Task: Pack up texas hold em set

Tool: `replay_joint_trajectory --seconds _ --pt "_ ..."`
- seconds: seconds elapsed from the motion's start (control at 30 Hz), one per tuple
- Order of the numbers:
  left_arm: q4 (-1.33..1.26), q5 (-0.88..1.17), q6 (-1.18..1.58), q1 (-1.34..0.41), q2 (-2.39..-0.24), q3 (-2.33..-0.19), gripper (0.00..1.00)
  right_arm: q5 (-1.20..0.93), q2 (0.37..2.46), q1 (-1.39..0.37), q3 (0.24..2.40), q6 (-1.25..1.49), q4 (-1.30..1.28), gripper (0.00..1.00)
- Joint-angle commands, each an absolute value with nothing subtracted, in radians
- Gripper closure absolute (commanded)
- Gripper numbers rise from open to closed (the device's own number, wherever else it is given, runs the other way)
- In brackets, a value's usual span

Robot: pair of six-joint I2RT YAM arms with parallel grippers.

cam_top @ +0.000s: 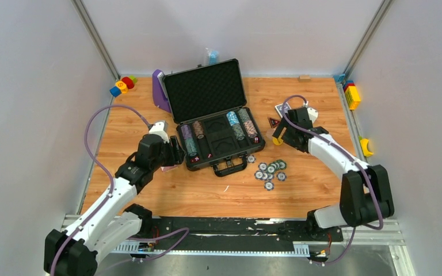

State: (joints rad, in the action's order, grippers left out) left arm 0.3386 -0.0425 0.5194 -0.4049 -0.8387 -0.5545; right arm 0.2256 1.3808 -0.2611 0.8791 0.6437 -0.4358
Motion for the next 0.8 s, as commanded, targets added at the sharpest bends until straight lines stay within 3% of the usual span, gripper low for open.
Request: replay_joint_trajectory --seconds 0.0,0.1,0.77 --pt "0.205 -0.020 0.474 -0.402 -0.803 -0.535 0.36 0.217 1.471 -0.251 0.957 0.697 -0.405 0.15" --pt "0.154 -0.007 0.453 -0.402 -0.772 -0.492 0.31 0.204 1.535 -0.249 0.995 0.701 -0.395 0.15" --pt "0.058 0.012 0.370 -0.403 -0.561 -0.358 0.32 0.114 1.745 -0.207 1.052 0.690 -0.328 0.29"
